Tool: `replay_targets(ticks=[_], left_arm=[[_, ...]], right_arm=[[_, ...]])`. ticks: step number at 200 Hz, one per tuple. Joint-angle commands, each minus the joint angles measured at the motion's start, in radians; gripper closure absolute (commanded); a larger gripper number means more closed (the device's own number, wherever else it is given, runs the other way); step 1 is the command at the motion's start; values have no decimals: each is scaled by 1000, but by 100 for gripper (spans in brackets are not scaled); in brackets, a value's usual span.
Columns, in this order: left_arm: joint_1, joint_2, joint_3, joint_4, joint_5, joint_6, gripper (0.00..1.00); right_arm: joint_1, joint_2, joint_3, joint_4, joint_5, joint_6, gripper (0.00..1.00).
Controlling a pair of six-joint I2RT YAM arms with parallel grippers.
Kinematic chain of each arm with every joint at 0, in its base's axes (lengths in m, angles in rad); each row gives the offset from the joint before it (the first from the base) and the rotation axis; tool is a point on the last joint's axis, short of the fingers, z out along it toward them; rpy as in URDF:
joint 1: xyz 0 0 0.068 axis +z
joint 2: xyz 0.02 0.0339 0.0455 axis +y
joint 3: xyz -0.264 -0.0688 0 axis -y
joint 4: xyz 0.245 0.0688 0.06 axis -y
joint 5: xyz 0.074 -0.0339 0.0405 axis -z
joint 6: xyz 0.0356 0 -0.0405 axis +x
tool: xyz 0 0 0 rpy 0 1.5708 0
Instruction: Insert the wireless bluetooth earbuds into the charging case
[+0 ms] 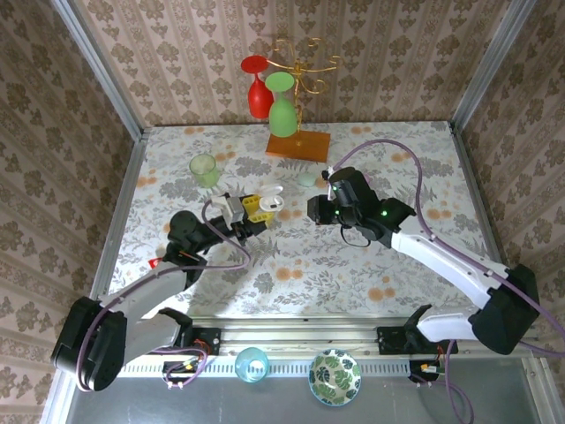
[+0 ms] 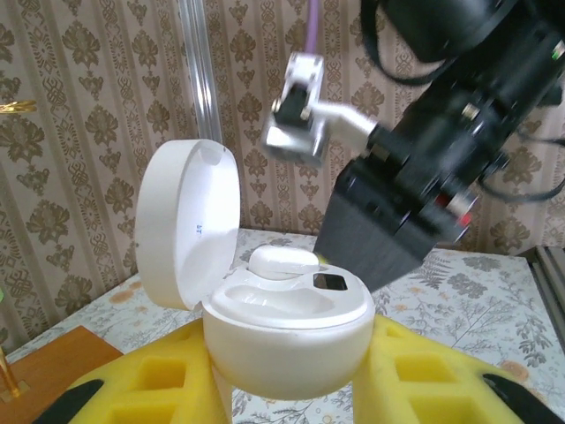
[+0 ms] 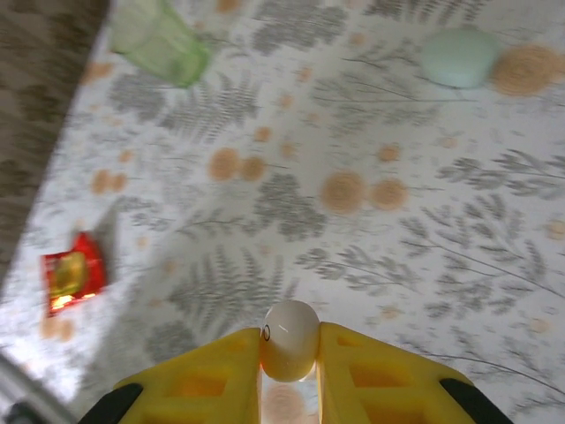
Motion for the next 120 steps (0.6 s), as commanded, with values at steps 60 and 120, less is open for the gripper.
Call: replay_targets(ticks=[60,120], left_arm=[[8,90,42,111,5,60,74],[8,109,38,128,0,50,74]], right_arm=[[9,-67,7,212,-298,77,79],[47,-1,68,277,-320,81,79]])
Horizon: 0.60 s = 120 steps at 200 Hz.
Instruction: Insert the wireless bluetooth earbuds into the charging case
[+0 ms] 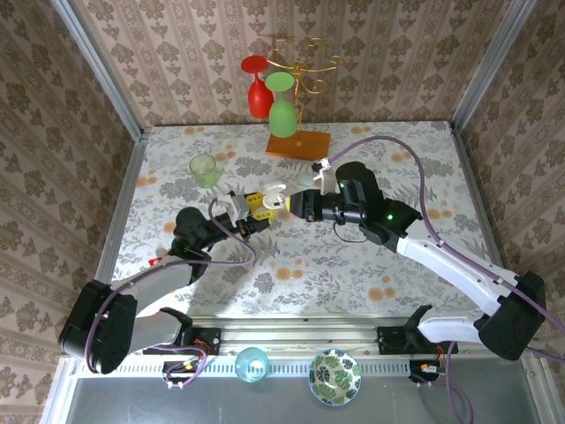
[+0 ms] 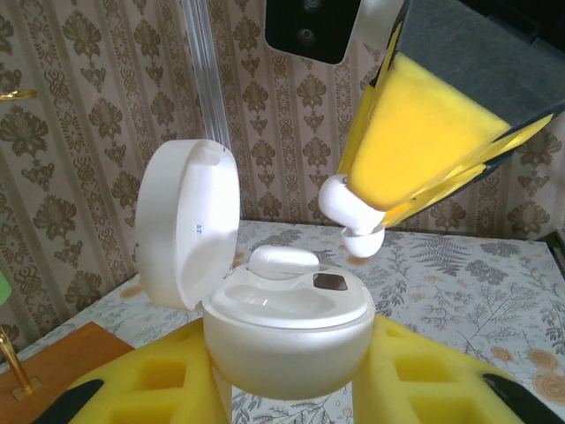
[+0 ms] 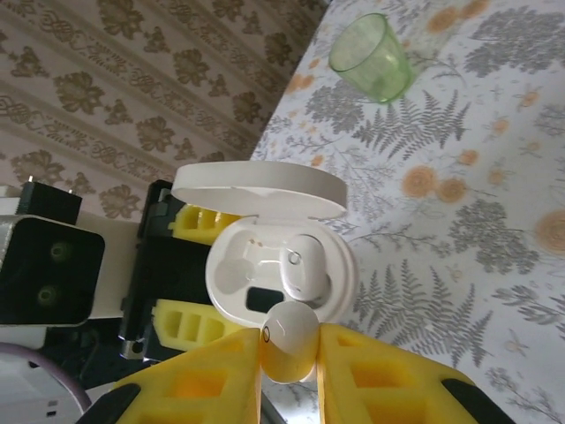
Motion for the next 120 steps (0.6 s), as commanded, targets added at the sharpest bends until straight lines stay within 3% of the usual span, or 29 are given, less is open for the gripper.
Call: replay_targets(ticks=[1,120], left_arm=[[7,10,25,53,3,10,74],[7,18,20,78,13,-1,74]], right_arm=[[14,26,53,55,-38,13,79],[58,117,127,47,-25,-11,79]])
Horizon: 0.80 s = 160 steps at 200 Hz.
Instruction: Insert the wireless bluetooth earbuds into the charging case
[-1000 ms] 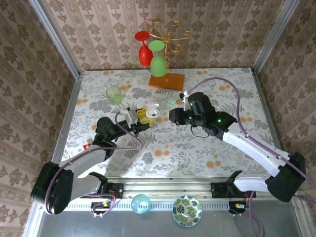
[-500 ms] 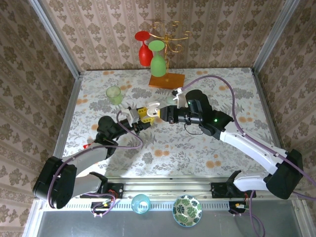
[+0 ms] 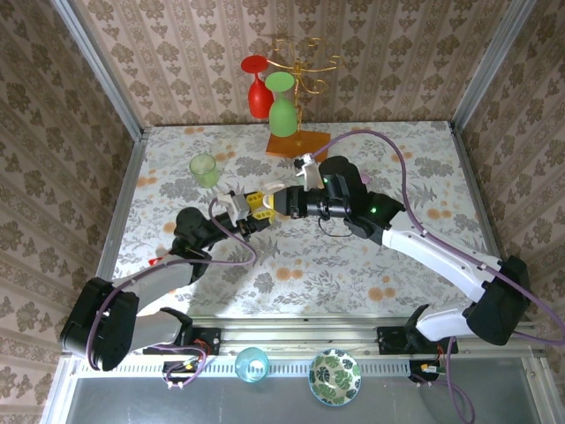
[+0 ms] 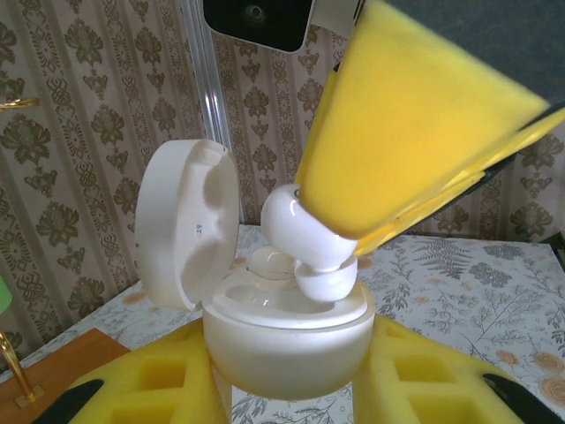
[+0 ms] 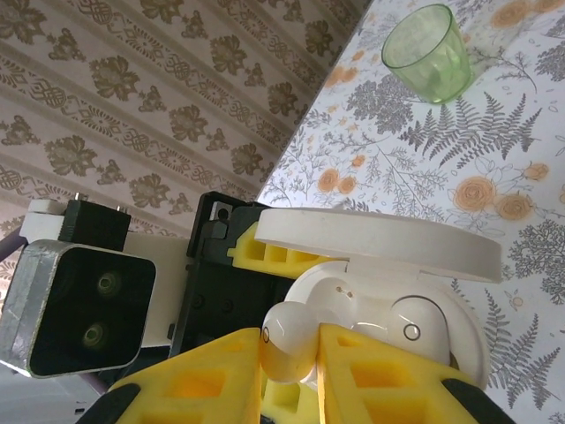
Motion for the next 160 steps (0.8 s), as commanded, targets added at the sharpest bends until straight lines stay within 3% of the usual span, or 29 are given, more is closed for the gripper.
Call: replay_targets(ticks=[1,76,160], left_arm=[[7,0,20,49,12,0,74],[6,1,18,54,16,-5,74],[6,-2,21,58,14,-9,74]], right_arm=[[10,14,35,15,-1,-10,79],[25,48,57,-24,64,-43,79],[25,34,57,-57,94,-60,66]])
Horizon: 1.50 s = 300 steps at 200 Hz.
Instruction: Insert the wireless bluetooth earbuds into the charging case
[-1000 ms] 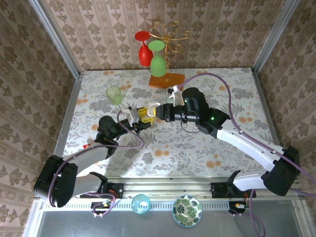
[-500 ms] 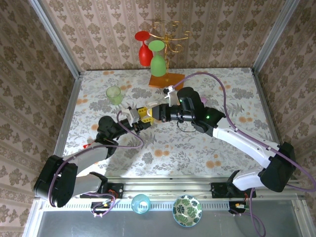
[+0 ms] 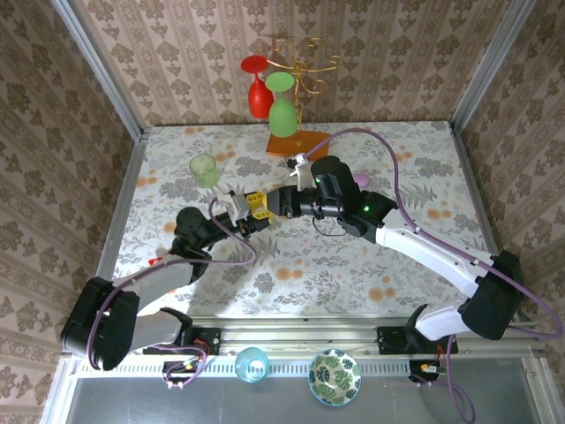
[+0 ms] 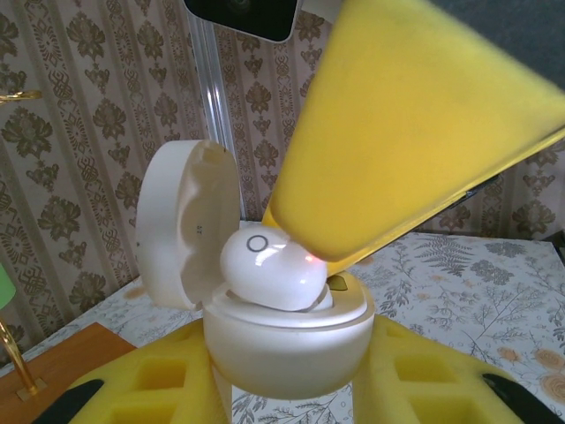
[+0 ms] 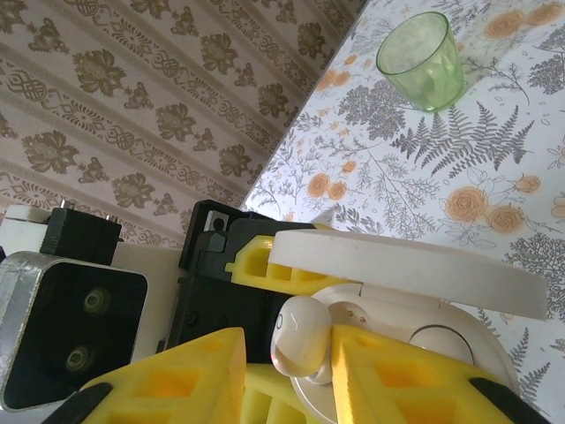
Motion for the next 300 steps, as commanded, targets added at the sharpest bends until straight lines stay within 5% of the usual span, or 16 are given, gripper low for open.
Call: replay_targets(ticks=[1,86,156,235,300], left_arm=[[1,-5,22,64,14,-8,74],[0,7,20,77,12,-11,74],[-5,8,16,46,37,34,74],[-10,-20,12,31,36,43,74],[-9,-28,11,8,-13,47,74]], right_arm=[[4,-5,22,-48,42,-23,66],[3,-127,-2,-61,66,-104,55],[-30,-110,58,-111,226,-107,52],[-68,86,237,-272,184,-153,49],[-69,-1,114,-235,123,-147,47]])
